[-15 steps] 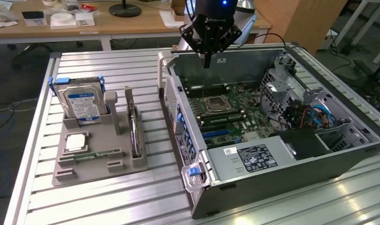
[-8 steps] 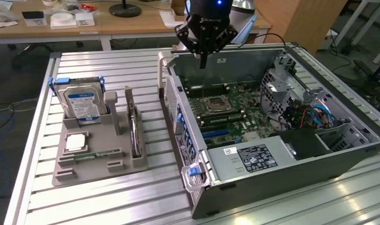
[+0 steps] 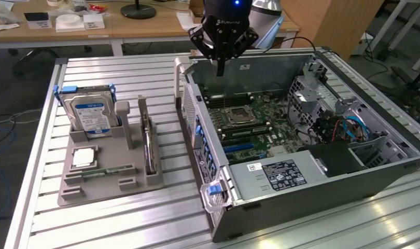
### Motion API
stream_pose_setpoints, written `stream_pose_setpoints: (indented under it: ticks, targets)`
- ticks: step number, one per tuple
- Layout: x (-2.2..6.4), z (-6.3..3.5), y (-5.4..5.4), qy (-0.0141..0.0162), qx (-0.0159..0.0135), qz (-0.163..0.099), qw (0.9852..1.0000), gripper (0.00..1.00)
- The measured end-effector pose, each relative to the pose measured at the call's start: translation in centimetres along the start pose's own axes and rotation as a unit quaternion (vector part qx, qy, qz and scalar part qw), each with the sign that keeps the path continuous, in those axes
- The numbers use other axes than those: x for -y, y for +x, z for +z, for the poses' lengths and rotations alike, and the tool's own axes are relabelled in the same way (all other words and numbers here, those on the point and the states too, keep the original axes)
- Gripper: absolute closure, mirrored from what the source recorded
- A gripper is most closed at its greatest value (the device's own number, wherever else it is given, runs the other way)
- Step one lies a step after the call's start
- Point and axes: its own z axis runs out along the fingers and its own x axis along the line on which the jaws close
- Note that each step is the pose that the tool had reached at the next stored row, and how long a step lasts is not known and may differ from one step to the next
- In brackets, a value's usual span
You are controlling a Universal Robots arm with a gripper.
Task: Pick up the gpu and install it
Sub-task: 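Reach for the gpu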
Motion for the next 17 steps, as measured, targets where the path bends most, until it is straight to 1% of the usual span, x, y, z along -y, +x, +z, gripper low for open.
stream_pose_setpoints:
  ticks: [4, 17]
  targets:
    - [0.03, -0.01, 0.4, 0.0, 0.0, 0.0, 1.0, 0.89]
    - [0.08, -0.03, 1.1, 0.0, 0.0, 0.0, 1.0, 0.89]
